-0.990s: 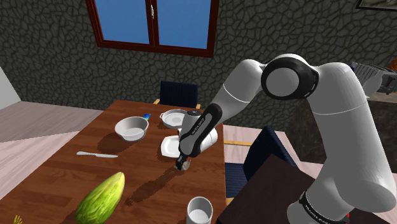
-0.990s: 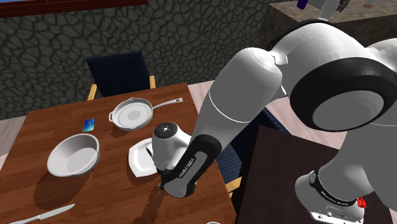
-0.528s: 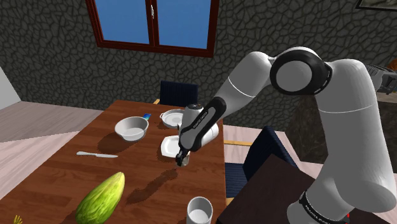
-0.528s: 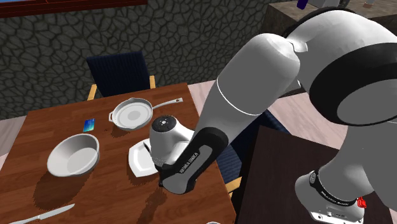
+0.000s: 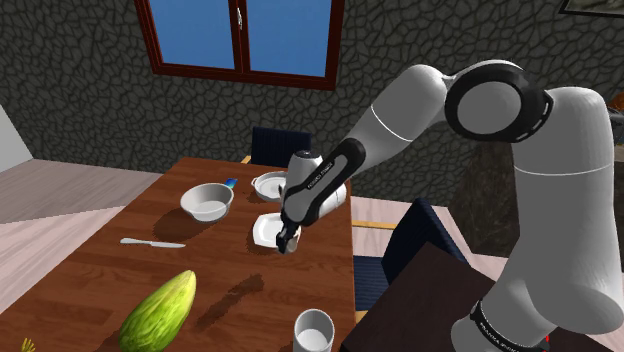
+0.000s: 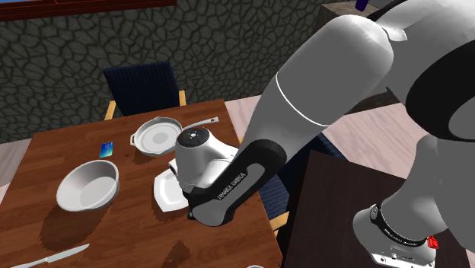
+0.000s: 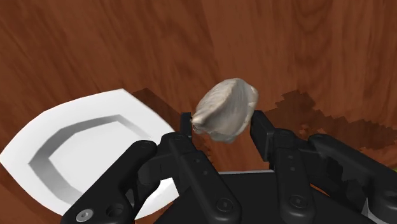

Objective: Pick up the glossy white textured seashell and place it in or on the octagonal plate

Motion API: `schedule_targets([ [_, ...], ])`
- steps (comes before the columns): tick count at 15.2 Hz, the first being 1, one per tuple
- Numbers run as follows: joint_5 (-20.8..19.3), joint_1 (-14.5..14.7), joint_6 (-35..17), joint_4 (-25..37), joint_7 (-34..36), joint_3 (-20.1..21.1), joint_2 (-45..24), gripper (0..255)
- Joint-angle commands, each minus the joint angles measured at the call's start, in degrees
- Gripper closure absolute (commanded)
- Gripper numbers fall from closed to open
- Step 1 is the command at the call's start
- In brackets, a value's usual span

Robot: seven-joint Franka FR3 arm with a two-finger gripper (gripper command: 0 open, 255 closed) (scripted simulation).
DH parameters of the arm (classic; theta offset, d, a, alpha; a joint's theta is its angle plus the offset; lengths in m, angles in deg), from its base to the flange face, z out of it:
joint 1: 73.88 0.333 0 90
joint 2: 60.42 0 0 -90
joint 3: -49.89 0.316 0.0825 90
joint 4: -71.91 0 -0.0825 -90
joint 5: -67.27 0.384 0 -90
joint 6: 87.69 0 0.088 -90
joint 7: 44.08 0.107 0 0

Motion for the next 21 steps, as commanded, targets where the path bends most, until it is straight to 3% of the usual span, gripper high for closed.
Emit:
schedule_targets([
  [1,-0.1,0.0,1.2,-0.2,0.2,-0.1,1.4,255],
  [2,-0.2,0.1,1.8,-0.3,0.4,-0.2,2.0,255],
  [6,-1.0,-1.9,6.6,9.6,-1.5,-1.2,-3.3,255],
  [14,-2.4,-5.2,18.2,33.8,-4.1,-2.6,-16.4,255],
  [21,-2.3,-5.3,16.2,35.6,-4.6,-2.5,-20.3,255],
])
